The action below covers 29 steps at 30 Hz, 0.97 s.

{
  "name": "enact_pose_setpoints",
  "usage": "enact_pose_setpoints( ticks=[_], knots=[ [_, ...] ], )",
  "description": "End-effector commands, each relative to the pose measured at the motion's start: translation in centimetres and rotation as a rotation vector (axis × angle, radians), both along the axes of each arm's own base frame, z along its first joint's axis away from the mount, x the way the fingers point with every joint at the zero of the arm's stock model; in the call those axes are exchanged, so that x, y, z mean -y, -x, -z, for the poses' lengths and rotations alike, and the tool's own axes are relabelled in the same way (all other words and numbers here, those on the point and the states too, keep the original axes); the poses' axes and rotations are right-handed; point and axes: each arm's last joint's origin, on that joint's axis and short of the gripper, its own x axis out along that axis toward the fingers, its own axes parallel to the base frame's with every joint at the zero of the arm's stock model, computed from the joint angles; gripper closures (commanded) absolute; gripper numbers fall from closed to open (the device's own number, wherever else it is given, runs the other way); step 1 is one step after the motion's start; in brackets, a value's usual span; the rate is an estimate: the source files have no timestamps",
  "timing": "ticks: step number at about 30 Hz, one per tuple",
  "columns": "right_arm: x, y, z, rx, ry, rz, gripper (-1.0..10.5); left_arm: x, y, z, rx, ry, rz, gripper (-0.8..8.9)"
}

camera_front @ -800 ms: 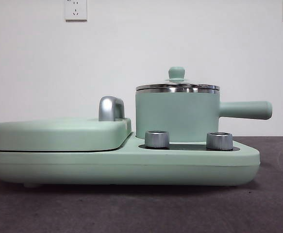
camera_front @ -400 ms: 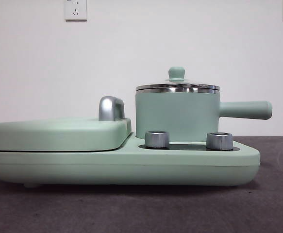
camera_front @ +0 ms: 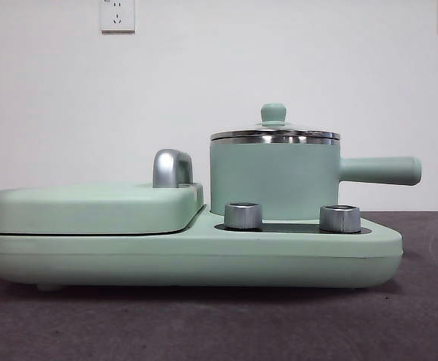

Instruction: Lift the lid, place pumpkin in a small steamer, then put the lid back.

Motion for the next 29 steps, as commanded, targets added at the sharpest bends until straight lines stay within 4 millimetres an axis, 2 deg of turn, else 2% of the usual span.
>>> enact_pose_setpoints(
  ticks=[1,7,13,16,23,29],
  knots=[
    [0.0,0.1,-0.3,0.02,-0.006,-0.009,9.3,-0.5,-0.3,2.2,0.132,-0.041,-0.071,7.91],
    [0.0,0.1,-0.3,0.021,-0.007,-0.01,9.3,-1.5,-1.7,7.6,0.189,-0.093,-0.244,7.91],
    [0.0,0.1,-0.3,0.022,-0.008,-0.01,9.3,-2.2,-3.0,11.7,0.168,-0.049,-0.463,7.91],
    [0.0,0.1,-0.4,0.025,-0.01,-0.01,9.3,-2.4,-3.3,12.9,0.137,-0.034,-0.527,7.91],
    [0.0,0.1,-0.4,0.025,-0.01,-0.01,9.3,-2.4,-3.2,14.3,0.048,-0.131,-0.513,7.91],
    [0.0,0.1,-0.4,0.025,-0.01,-0.01,9.3,-2.4,-3.2,14.2,0.051,-0.136,-0.512,7.91]
  ],
)
